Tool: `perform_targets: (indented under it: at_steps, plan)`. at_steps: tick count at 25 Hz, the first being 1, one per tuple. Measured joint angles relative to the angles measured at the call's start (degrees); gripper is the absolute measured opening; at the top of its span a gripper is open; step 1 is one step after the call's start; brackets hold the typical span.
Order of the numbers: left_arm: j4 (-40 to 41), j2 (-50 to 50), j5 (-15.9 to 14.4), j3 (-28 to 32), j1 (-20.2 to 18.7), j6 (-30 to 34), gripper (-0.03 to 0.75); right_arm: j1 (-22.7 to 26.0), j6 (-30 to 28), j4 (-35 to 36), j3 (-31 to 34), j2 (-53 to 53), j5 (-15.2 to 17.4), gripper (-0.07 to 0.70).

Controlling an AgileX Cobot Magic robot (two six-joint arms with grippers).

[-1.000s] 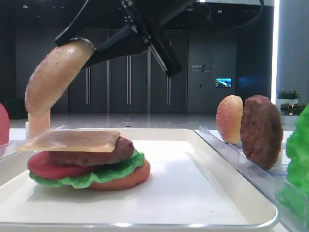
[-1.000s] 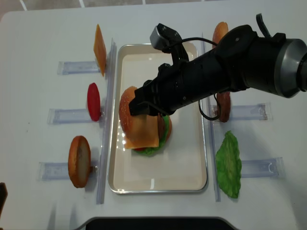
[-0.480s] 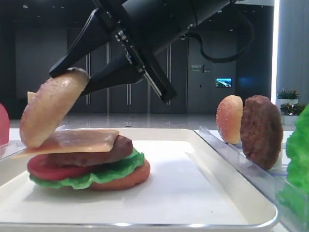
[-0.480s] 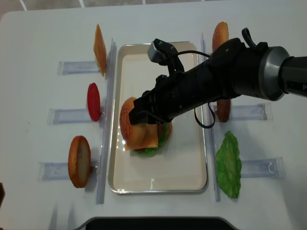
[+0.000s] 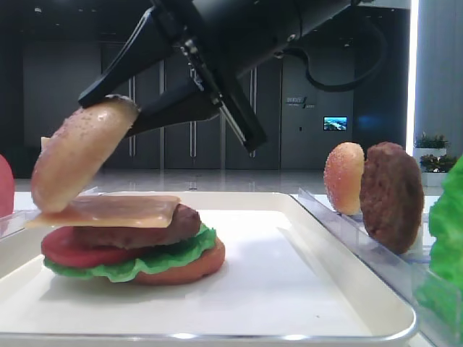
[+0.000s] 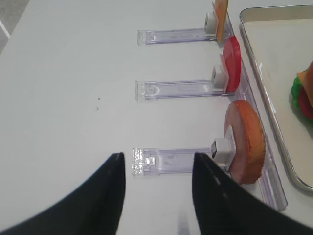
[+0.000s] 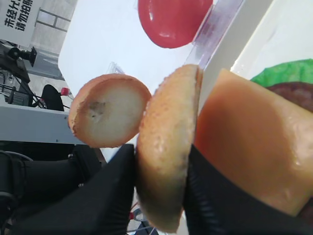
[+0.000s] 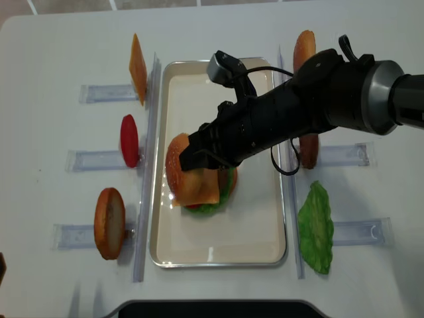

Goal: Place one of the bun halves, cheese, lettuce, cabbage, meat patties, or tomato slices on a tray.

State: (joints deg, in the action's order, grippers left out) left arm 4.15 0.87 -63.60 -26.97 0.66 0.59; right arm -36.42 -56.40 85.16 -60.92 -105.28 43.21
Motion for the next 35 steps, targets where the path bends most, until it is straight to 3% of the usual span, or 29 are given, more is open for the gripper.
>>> perform_targets:
  at_steps: [11, 16, 19, 21, 23, 26, 29, 32, 35]
  plan:
    - [0.00, 0.00, 0.00, 0.00, 0.00, 0.00, 0.345, 1.33, -0.26, -1.10, 0.00, 0.00, 0.41, 0.213]
    - [0.00, 0.00, 0.00, 0.00, 0.00, 0.00, 0.345, 4.70, -0.07, -4.54, 0.00, 0.17, 0.37, 0.399]
    - [0.00, 0.00, 0.00, 0.00, 0.00, 0.00, 0.345, 9.00, 2.54, -8.25, -1.21, 1.64, 0.42, 0.451]
    - [0.00, 0.00, 0.00, 0.00, 0.00, 0.00, 0.345, 11.34, 8.08, -15.02, -4.46, 2.99, 0.93, 0.461]
    - [0.00, 0.00, 0.00, 0.00, 0.00, 0.00, 0.345, 12.33, 17.78, -24.85, -9.43, 4.23, 2.95, 0.465]
    - [0.00, 0.00, 0.00, 0.00, 0.00, 0.00, 0.345, 10.86, 38.97, -45.71, -18.15, 5.17, 6.48, 0.456]
    - [0.00, 0.00, 0.00, 0.00, 0.00, 0.00, 0.345, 8.68, 55.71, -69.36, -22.19, 5.22, 8.66, 0.441]
    - [0.00, 0.00, 0.00, 0.00, 0.00, 0.00, 0.345, 10.81, 62.54, -81.41, -22.81, 5.11, 10.34, 0.437]
    - [0.00, 0.00, 0.00, 0.00, 0.00, 0.00, 0.345, 18.05, 63.55, -84.70, -22.92, 5.04, 12.68, 0.435]
